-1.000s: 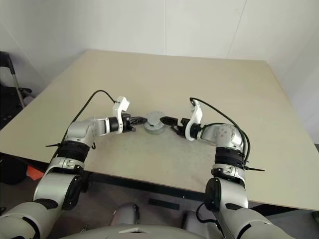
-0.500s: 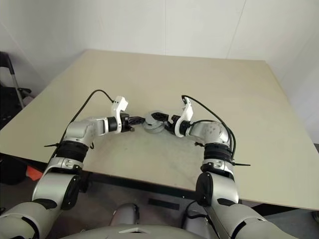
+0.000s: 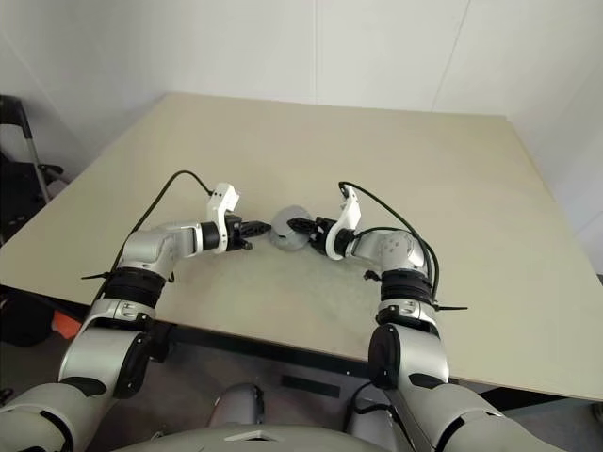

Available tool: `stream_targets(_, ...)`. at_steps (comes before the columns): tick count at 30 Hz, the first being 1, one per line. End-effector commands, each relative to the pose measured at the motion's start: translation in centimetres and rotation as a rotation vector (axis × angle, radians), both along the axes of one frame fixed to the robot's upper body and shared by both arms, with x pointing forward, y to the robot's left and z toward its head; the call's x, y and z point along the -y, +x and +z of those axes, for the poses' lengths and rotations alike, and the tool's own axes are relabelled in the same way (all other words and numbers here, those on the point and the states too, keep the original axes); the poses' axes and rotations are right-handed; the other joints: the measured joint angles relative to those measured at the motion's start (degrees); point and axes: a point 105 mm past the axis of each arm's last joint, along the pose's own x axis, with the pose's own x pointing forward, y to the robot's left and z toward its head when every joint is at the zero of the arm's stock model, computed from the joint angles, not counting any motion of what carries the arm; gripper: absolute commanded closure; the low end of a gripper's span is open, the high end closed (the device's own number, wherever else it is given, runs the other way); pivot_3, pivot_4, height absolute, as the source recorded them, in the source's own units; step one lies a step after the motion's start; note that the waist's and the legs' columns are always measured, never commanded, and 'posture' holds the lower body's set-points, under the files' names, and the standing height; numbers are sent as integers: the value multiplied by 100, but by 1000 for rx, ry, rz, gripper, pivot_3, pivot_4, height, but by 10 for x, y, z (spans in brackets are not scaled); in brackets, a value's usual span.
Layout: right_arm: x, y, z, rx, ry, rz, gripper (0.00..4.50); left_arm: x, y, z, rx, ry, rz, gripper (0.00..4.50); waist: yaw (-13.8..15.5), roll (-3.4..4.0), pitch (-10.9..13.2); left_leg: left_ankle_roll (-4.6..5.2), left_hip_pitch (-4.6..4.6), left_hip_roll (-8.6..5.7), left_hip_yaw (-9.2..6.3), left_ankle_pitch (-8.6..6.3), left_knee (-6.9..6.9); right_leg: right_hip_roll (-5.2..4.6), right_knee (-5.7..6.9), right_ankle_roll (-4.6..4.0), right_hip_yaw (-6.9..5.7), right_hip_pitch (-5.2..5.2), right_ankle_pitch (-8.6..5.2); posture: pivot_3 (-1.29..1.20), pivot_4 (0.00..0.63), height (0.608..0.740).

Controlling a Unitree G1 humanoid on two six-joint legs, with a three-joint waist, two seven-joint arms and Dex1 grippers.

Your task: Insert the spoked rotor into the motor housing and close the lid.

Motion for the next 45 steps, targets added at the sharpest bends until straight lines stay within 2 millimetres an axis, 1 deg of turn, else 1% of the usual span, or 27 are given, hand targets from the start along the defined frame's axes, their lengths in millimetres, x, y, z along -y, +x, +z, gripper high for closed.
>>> stream_targets(1, 5, 10, 16, 49, 16, -33, 2436, 0, -2, -10, -26, 23, 0, 4500, 1, 0, 0, -1, 0, 0, 0, 1, 0, 0, 1, 0, 0, 0, 0, 0, 0, 740)
stream_targets(2, 6, 11, 16, 46, 18, -42, 2436, -1, -1, -9, -18, 22, 6, 4500, 1, 0, 0, -1, 0, 0, 0, 1, 0, -1, 1, 0, 0, 0, 0, 0, 0, 740)
stream_targets(4, 9, 17, 22, 33, 82, -85, 2436, -4, 4, -4, 10, 5, 34, 4500, 2, 0, 0, -3, 1, 0, 0, 4, 0, -1, 5, 0, 0, 0, 0, 0, 0, 740)
stream_targets(8, 20, 31, 48, 36, 264, -184, 2436, -12, 14, 14, 65, -109, 104, 4500, 5, -5, 4, 5, -17, -1, 0, 18, 2, -3, 27, -1, 0, -21, 0, 0, 0, 740)
stream_targets(11, 27, 39, 70, 69, 367, -229, 2436, -21, 19, 23, 43, -218, 167, 4500, -11, -5, 5, 10, -69, 3, -1, 24, 26, 0, 77, 0, 3, -93, 0, 0, 0, 740)
stream_targets(14, 29, 40, 85, 100, 409, -229, 2436, -28, 22, 27, 25, -300, 216, 4500, -25, -5, 5, 11, -78, 31, -2, 24, 37, 29, 81, -1, 1, -103, 0, 0, 0, 740)
stream_targets(18, 23, 35, 95, 121, 428, -200, 2436, -35, 25, 45, 11, -477, 266, 4500, -32, -4, 6, 10, -76, 51, -2, 24, 38, 47, 82, -7, -4, -104, -3, 0, 0, 740)
stream_targets(19, 20, 33, 97, 128, 429, -184, 2436, -38, 25, 49, 3, -527, 279, 4100, -33, -4, 6, 10, -76, 53, -2, 24, 38, 49, 82, -8, -4, -104, -4, 0, 0, 740)
stream_targets(20, 17, 31, 99, 133, 429, -173, 2436, -41, 25, 52, -3, -576, 284, 3904, -32, -4, 6, 10, -76, 55, -2, 24, 38, 52, 82, -9, -4, -105, -4, 0, 0, 740)
stream_targets(21, 15, 29, 100, 135, 429, -166, 2436, -42, 23, 56, -6, -621, 278, 3608, -30, -4, 6, 10, -77, 56, -2, 24, 38, 53, 81, -10, -4, -105, -4, 0, 0, 740)
stream_targets(24, 12, 26, 97, 127, 415, -153, 2436, -45, 18, 54, -39, -694, 274, 2537, -20, -4, 6, 10, -77, 56, -2, 23, 38, 53, 81, -11, -4, -104, -5, 0, 0, 740)
stream_targets(28, 8, 23, 92, 114, 398, -131, 2436, -41, 11, 56, -126, -784, 237, 1164, 7, -4, 6, 10, -77, 54, -2, 24, 41, 50, 80, -11, -5, -100, -5, 0, 0, 740)
stream_targets(30, 2, 18, 92, 114, 386, -90, 2436, -38, 7, 62, -174, -857, 203, 471, 4, -5, 7, 9, -78, 54, -2, 24, 43, 49, 80, -10, -5, -100, -5, 0, 0, 740)
stream_targets(33, -6, 12, 88, 103, 370, -50, 2436, -35, 4, 69, -205, -917, 168, 471, -3, -5, 7, 8, -77, 56, -2, 24, 45, 51, 81, -7, -5, -101, -3, 0, 0, 740)
stream_targets(36, -10, 8, 86, 101, 369, -28, 2436, -31, 3, 70, -231, -931, 152, 471, -3, -5, 7, 7, -77, 57, -2, 25, 45, 52, 82, 0, -5, -100, 1, 0, 0, 740)
stream_targets(45, -20, -6, 96, 143, 387, 46, 2436, -16, 5, 66, -302, -964, 135, 471, 16, -5, 7, 6, -77, 55, -2, 26, 45, 51, 80, 9, -5, -100, 6, 0, 0, 740)
